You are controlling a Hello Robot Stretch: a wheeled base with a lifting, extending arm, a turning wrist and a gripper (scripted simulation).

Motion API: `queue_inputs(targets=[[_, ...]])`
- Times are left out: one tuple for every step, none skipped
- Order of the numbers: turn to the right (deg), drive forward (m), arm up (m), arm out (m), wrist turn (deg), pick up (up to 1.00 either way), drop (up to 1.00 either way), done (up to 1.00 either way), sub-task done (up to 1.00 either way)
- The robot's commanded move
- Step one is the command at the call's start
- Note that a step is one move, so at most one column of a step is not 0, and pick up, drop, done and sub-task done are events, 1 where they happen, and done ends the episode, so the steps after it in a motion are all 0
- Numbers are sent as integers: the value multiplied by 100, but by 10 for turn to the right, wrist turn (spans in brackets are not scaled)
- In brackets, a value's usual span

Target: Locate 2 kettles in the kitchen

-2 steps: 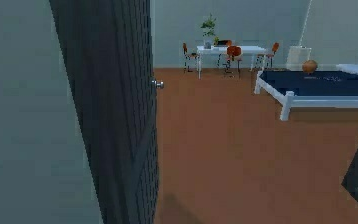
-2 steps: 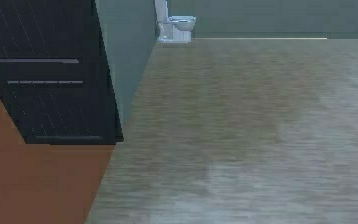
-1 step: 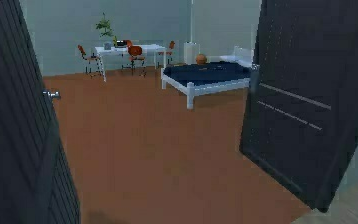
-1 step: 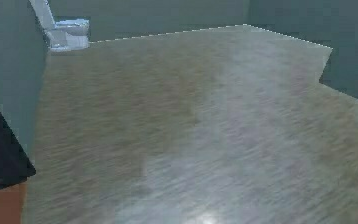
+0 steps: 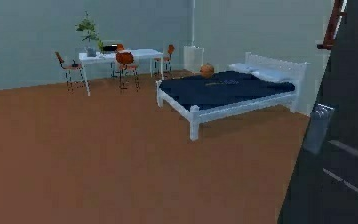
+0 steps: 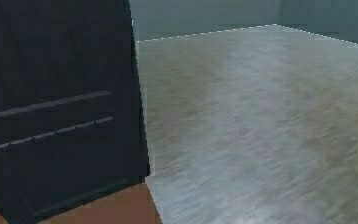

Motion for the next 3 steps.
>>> queue_inputs(targets=[[90, 0, 0, 0, 0, 0, 0, 0, 0], [0, 35, 0, 0, 0, 0, 0, 0, 0], [-300, 0, 0, 0, 0, 0, 0, 0, 0]])
